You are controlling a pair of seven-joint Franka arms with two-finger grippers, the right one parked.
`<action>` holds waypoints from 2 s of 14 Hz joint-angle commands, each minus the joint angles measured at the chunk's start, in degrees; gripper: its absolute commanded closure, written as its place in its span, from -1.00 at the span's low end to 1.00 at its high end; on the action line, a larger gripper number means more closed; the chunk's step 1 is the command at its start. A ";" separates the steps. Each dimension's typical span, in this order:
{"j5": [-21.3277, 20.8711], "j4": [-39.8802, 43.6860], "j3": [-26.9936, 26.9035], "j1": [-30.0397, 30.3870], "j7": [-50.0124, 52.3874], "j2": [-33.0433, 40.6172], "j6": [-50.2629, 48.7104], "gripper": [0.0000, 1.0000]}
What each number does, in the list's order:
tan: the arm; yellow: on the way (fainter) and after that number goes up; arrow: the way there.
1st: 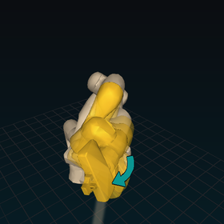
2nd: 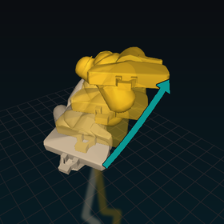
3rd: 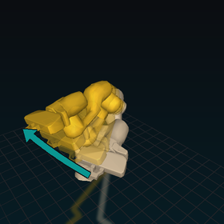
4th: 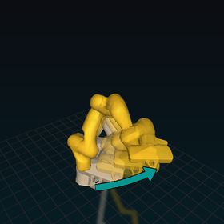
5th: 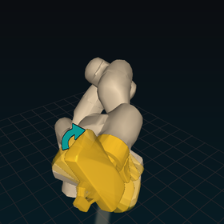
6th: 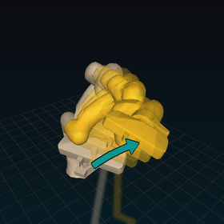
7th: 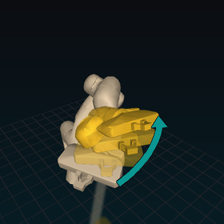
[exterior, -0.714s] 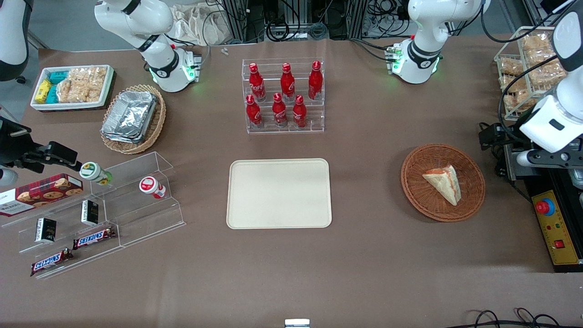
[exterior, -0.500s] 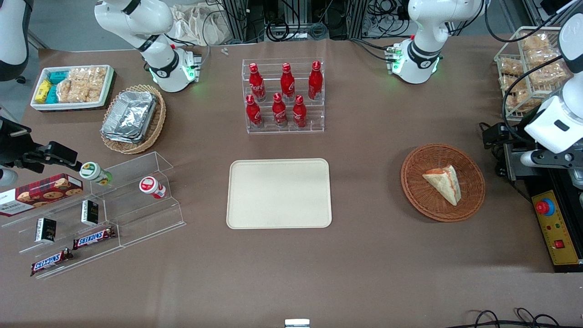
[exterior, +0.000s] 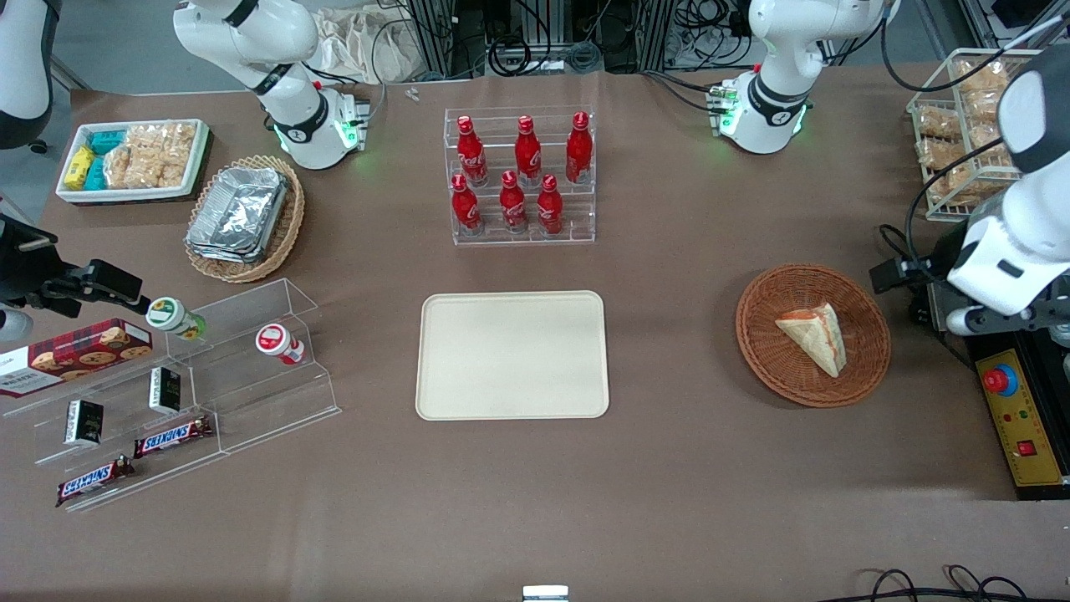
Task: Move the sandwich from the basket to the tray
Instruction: 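Move the left gripper down over the sandwich in the wicker basket, then close the left gripper on the wrapped sandwich wedge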
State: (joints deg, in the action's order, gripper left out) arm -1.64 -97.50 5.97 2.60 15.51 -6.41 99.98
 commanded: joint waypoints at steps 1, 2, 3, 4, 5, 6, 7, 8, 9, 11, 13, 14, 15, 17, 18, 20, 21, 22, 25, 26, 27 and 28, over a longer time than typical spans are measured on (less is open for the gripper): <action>0.68 -13.64 0.09 0.30 14.40 3.25 13.01 -1.00; 0.50 -17.59 0.09 0.30 18.37 3.16 16.88 -1.00; 0.42 -21.11 0.09 0.30 20.76 3.07 21.44 -1.00; 0.41 -24.63 0.09 0.39 21.31 3.07 25.49 -1.00; 0.41 -27.62 0.01 1.00 21.92 2.99 29.18 -1.00; 0.41 -29.57 0.01 1.53 22.36 2.55 32.18 -1.00; 0.41 -30.72 0.01 1.62 22.71 1.41 34.39 -1.00; 0.33 -31.16 -0.08 1.71 22.98 0.53 35.36 -1.00; 0.33 -31.34 -0.08 1.71 23.07 -0.35 35.55 -1.00; 0.24 -31.61 -0.52 1.88 23.07 -1.41 35.55 -1.00; 0.24 -32.05 -1.05 2.06 23.07 -3.16 37.29 -1.00; 0.24 -32.22 -1.31 2.15 23.07 -4.39 39.14 -1.00; 0.24 -32.22 -1.57 2.15 23.16 -5.62 40.98 -1.00; 0.24 -32.31 -1.66 2.15 23.59 -7.90 44.24 -1.00; 0.24 -32.31 -1.66 2.15 24.03 -8.96 45.38 -1.00; 0.24 -32.31 -1.66 2.15 25.08 -10.98 46.53 -0.88; 0.24 -32.31 -1.66 2.06 25.96 -11.42 46.97 -0.60; 0.24 -32.22 -1.66 2.06 26.93 -11.43 47.06 -0.23; 0.06 -31.87 -1.49 1.80 29.92 -10.90 47.06 1.00; -0.11 -31.79 -1.49 1.62 31.14 -10.03 46.80 1.00; -0.20 -31.61 -1.40 1.54 31.42 -8.63 46.19 1.00; -0.38 -31.35 -1.23 1.54 31.42 -7.05 43.49 1.00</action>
State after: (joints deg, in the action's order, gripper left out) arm -1.14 -128.17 4.39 4.30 44.13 -17.31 145.16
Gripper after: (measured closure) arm 0.617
